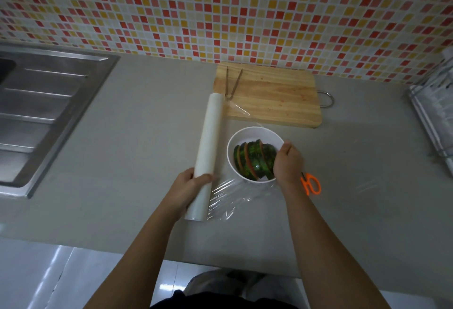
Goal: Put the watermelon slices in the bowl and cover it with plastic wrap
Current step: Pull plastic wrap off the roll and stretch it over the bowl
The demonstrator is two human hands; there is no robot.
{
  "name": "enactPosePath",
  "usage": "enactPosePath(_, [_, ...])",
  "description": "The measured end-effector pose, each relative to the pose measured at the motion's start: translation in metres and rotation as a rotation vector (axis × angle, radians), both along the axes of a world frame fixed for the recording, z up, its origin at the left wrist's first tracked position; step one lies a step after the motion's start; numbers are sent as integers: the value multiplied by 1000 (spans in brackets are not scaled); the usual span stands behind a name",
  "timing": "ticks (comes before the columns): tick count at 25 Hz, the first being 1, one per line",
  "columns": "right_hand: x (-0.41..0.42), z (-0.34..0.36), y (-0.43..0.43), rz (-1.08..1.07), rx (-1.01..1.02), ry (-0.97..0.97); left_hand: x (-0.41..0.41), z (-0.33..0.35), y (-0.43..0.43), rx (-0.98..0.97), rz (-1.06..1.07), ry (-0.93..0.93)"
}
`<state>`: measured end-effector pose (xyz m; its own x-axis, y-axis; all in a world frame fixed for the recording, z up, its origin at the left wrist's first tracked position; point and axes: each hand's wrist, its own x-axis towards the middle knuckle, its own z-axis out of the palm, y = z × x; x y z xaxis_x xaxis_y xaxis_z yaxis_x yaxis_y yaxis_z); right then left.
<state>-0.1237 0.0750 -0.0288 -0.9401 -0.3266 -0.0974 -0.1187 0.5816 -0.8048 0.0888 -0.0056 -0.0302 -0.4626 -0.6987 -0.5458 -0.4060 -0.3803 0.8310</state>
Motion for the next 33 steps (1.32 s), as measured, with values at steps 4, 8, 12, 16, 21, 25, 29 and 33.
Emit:
enactPosePath(4, [1,2,0,2,3,5,7,-2,8,-133,-4,-33])
enactPosePath(8, [2,3,0,5,3,-6,14,2,16,6,30,57])
enactPosePath(12, [1,2,1,-6,-40,-64,27,-3,14,-43,-53,75])
enactPosePath(16, [2,2,2,-21,-65,-109,32,-8,14,0,-26,146])
enactPosePath(21, [3,3,1,-23,-55,-117,38,-15,23,-153,-29,78])
enactPosePath(25, [0,4,2,-9,-18,-159,37,-19,29,-345,-64,26])
enactPosePath(29, [-12,12,9,-20,-60,-268,37,-20,30,-363,-81,10])
enactPosePath(33, [-27,13,55,-37,70,27,36,-21,30,-366,-83,22])
